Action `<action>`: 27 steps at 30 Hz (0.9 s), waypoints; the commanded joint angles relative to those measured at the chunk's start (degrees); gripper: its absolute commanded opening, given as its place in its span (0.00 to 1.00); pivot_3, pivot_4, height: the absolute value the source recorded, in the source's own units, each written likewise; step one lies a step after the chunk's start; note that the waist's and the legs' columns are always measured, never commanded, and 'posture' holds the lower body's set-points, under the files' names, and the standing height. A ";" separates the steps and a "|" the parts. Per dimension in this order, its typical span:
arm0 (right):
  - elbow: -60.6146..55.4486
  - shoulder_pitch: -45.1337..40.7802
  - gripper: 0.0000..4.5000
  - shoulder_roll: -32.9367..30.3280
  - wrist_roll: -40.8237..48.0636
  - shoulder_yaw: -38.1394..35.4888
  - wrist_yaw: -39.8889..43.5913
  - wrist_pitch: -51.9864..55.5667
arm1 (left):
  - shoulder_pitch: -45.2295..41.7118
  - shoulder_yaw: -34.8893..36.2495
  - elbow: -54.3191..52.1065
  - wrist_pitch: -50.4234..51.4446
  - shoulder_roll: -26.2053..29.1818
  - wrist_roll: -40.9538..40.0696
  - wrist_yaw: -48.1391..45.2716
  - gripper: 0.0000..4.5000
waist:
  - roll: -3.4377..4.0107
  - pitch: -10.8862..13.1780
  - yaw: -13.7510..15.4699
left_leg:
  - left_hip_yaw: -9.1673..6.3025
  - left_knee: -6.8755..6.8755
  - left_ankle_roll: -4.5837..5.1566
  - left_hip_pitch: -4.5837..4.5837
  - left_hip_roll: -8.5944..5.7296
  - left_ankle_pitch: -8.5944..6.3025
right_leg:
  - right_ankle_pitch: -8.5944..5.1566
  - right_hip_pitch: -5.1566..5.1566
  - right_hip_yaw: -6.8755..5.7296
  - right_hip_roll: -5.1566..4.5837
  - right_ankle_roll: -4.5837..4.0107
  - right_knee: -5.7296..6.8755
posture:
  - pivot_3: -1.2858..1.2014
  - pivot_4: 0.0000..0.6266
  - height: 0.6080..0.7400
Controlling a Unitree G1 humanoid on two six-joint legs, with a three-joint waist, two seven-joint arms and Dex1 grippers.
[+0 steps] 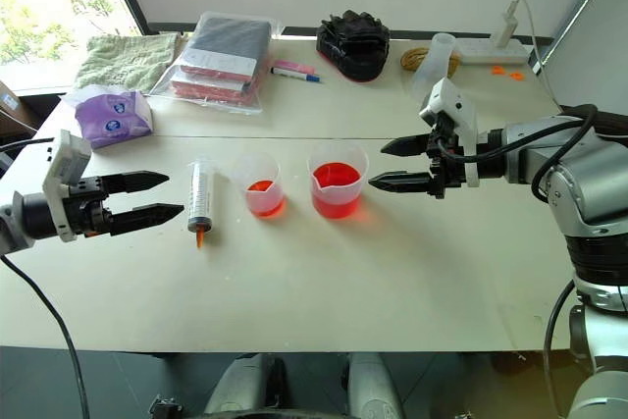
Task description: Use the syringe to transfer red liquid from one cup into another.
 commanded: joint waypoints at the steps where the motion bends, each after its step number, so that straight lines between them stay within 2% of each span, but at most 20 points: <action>1: -1.76 -1.06 0.83 -0.32 0.37 -1.03 0.06 0.01 | -1.66 0.94 -1.71 0.55 1.29 -0.74 0.33 1.00 | 0.00 0.00 0.01 | 0.00 0.00 0.00 0.00 0.00 0.00 | 0.00 0.00 0.00 0.00 0.00 0.00 | 0.52 0.24 1.00; 10: -4.84 -2.26 0.83 0.50 2.49 -1.62 -0.23 1.85 | -3.86 0.01 -0.88 2.73 1.91 0.13 2.49 1.00 | 0.00 0.00 -0.06 | 0.00 0.00 0.00 0.00 0.00 0.00 | 0.00 0.00 0.00 0.01 0.00 0.00 | 0.52 0.24 1.00; 16: -8.82 -4.34 0.83 2.11 5.83 -1.57 -2.11 6.40 | -17.06 -3.98 3.60 13.60 0.83 0.89 14.02 1.00 | -0.01 -0.01 0.15 | -0.06 0.05 0.00 -0.02 -0.03 0.00 | 0.01 0.00 0.00 0.01 0.02 0.08 | 0.52 0.24 1.00; 20: -10.58 -7.53 0.83 4.62 10.04 -2.18 -4.06 10.60 | -28.00 -7.50 8.75 25.32 -2.74 2.82 24.58 1.00 | -0.02 -0.01 0.04 | -0.09 0.07 0.00 -0.02 -0.09 0.00 | 0.05 0.00 -0.01 0.02 0.09 0.12 | 0.52 0.24 1.00; 24: -11.78 -10.27 0.83 4.10 8.85 0.48 -2.59 8.80 | -38.17 -5.15 15.26 37.19 -12.05 6.57 37.11 1.00 | -0.02 -0.01 0.06 | -0.13 0.08 -0.01 -0.03 -0.09 0.00 | 0.06 -0.01 -0.03 0.05 0.12 0.16 | 0.52 0.24 1.00; 27: -13.02 -12.64 0.83 1.47 8.48 3.68 0.45 9.70 | -46.00 -0.57 20.93 45.32 -20.31 10.87 47.04 1.00 | -0.05 -0.02 0.13 | -0.18 0.10 -0.01 -0.06 -0.12 0.01 | 0.08 -0.01 -0.04 0.05 0.15 0.17 | 0.52 0.24 1.00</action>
